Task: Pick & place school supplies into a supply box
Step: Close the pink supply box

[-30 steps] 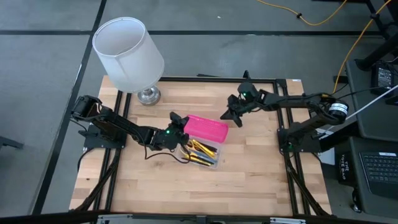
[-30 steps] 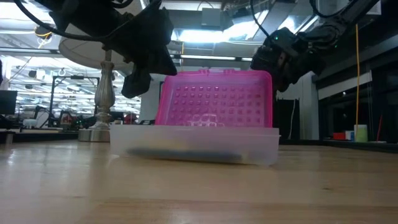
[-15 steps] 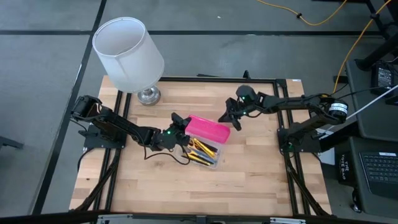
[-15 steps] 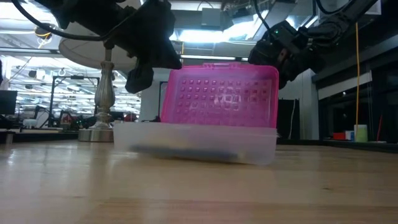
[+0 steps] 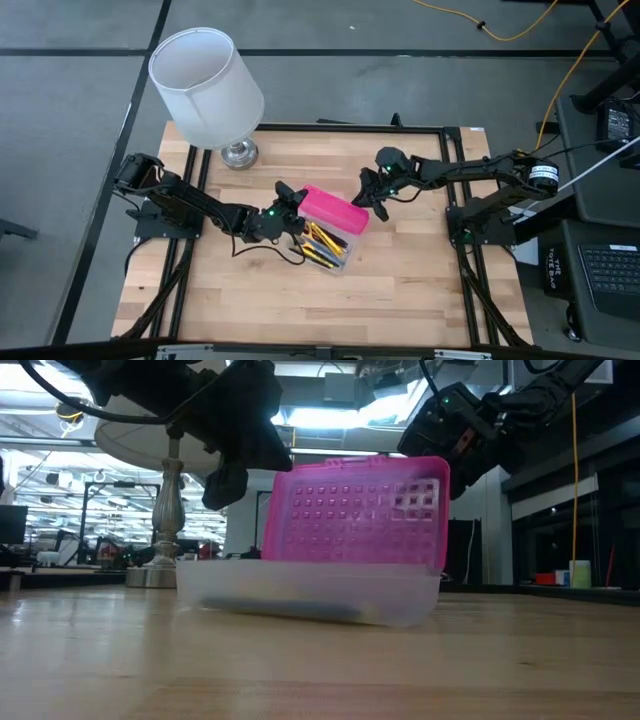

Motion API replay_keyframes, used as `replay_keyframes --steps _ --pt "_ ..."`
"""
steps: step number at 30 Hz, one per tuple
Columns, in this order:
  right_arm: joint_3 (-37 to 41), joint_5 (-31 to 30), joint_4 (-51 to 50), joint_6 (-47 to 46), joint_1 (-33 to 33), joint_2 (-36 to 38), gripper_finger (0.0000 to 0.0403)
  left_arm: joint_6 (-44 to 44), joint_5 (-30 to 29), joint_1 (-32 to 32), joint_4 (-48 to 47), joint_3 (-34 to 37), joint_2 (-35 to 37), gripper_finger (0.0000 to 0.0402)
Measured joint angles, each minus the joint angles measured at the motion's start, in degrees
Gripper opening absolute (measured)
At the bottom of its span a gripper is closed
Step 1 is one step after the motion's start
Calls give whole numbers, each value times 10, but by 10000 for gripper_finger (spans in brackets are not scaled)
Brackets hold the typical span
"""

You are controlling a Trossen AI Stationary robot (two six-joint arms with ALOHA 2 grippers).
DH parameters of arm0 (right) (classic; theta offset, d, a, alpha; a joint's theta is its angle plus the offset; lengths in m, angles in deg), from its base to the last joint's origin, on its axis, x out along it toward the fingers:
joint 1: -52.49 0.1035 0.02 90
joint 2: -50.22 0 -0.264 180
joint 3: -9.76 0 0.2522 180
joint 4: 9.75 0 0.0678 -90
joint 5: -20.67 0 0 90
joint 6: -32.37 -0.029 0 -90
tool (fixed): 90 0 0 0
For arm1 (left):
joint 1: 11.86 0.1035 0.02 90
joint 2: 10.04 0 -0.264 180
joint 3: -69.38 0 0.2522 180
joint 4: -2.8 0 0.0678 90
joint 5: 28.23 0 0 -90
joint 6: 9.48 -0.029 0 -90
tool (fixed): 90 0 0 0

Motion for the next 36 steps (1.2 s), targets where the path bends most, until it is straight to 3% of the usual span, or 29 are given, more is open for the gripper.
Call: replay_keyframes --steps 10,17,26,36 --pt "0 -20 0 1 3 0 12 4 16 0 1 0 0 3" --pt "0 -20 0 2 3 0 12 2 42 -3 21 0 0 29" --pt "0 -21 0 4 3 0 12 -11 24 -6 57 0 0 63" --pt "0 -20 7 15 12 0 12 -65 -49 -58 121 0 27 61"
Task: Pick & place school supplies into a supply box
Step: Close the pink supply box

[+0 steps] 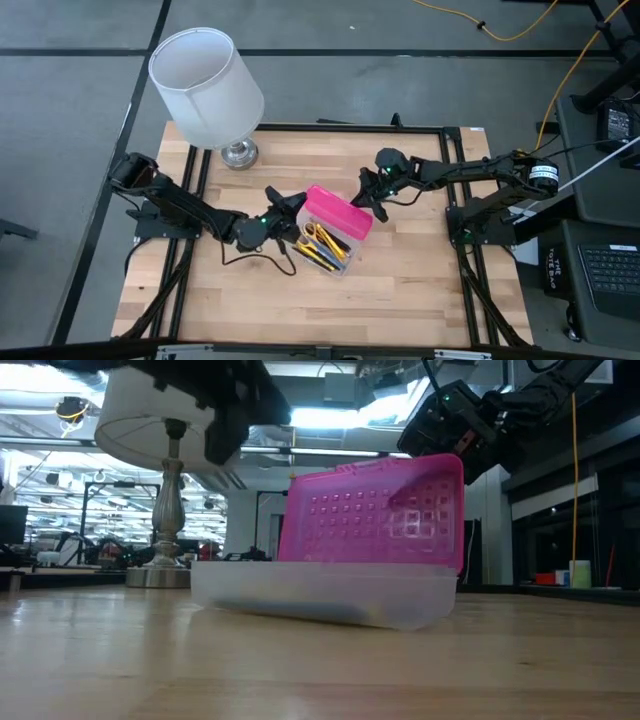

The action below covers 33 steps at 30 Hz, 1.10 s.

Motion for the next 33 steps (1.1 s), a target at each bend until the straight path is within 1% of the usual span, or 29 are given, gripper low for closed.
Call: replay_keyframes --steps 3,5,8,13,17,20,24,26,30,33 --pt "-2 0 2 22 14 0 12 56 -1 -10 -8 0 20 60" --pt "-8 0 -2 36 24 0 12 89 -1 -14 -35 0 38 59" --pt "-22 0 -7 51 39 0 12 161 27 -20 -112 0 65 57" --pt "-44 0 -13 64 56 0 12 336 92 -18 -276 0 120 53" --pt "-51 -2 -12 61 70 0 12 453 108 -15 -381 0 162 51" --pt "-51 -28 -12 51 88 0 12 521 135 -16 -433 0 188 52" --pt "-51 -76 -12 47 122 0 12 578 187 -16 -494 0 215 50" --pt "-51 -90 -10 47 137 0 12 594 201 -16 -517 0 225 49" --pt "-51 -119 -10 45 162 0 12 610 219 -16 -545 0 241 50" --pt "-51 -141 -10 44 176 0 12 607 260 -16 -561 0 256 48"
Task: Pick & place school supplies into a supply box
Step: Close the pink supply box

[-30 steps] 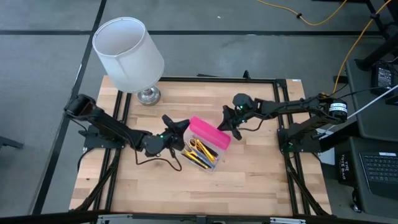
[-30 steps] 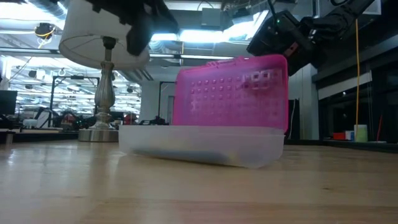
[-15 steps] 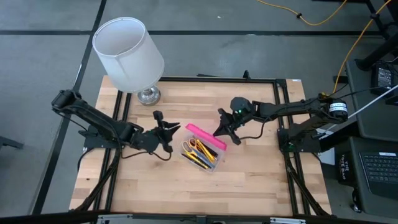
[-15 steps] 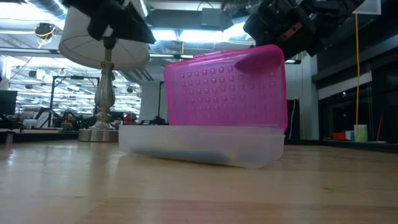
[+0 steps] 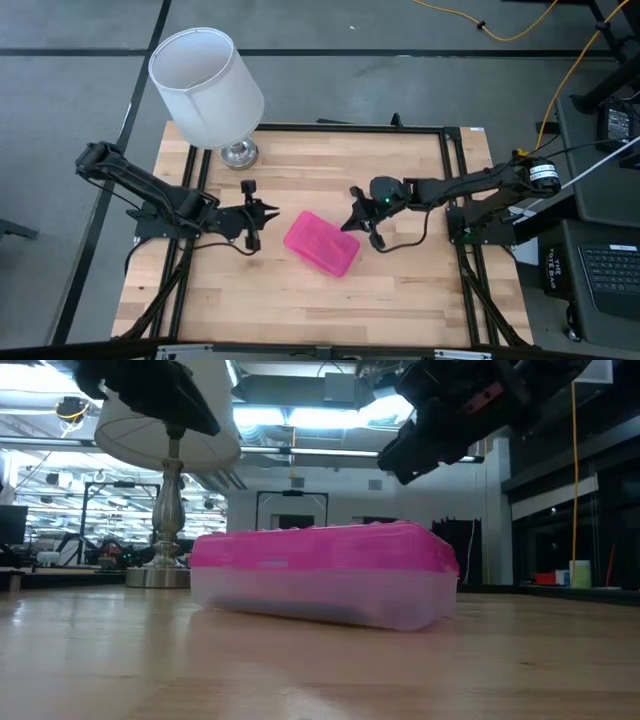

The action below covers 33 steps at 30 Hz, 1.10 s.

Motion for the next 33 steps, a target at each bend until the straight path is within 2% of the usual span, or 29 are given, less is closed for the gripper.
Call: replay_keyframes --steps 6,10,14,23,27,33 --pt "0 -35 24 3 28 -13 7 3 42 0 -4 0 35 40" --pt "0 -35 62 3 40 -52 5 3 42 0 -1 7 50 36" --pt "-30 -35 58 1 45 -111 4 9 42 3 11 36 62 37" --pt "-172 -27 -119 31 45 -213 4 53 41 5 51 94 84 33" --pt "-211 -29 -181 59 44 -208 4 58 41 5 49 105 91 33" --pt "-246 -28 -228 119 28 -138 3 39 41 5 49 110 111 31"
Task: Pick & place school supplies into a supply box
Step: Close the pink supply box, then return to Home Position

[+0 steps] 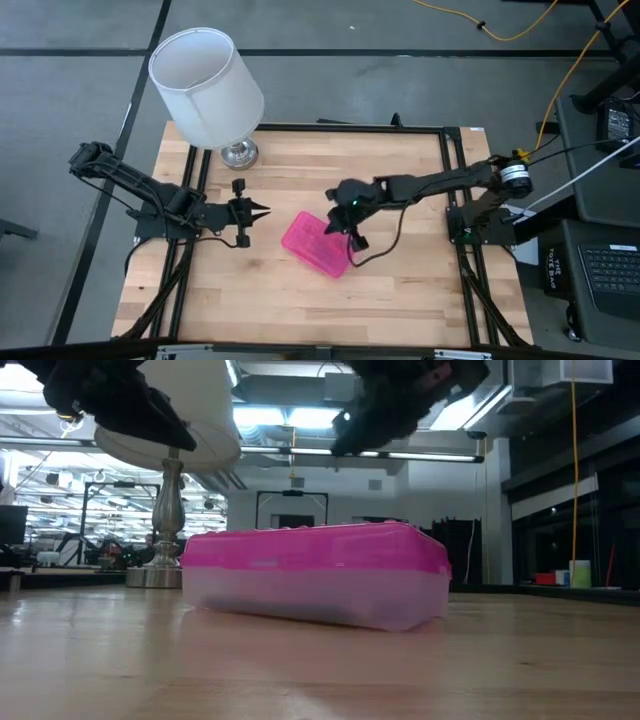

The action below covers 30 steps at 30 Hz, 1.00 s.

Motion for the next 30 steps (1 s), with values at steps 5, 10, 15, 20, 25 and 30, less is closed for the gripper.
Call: replay_keyframes --steps 5,10,15,20,25,30 --pt "16 -1 3 19 -31 65 3 -41 0 0 -3 0 43 26" --pt "69 -1 48 19 -64 113 3 -80 26 0 7 31 112 11" --pt "152 -2 163 19 -89 125 5 -88 49 0 48 113 206 1" --pt "200 -2 232 2 -110 126 7 -117 102 23 105 195 317 2" --pt "210 6 253 -11 -128 127 8 -116 172 71 99 249 416 2" --pt "211 123 263 -11 -167 129 8 -118 212 117 64 263 485 1"
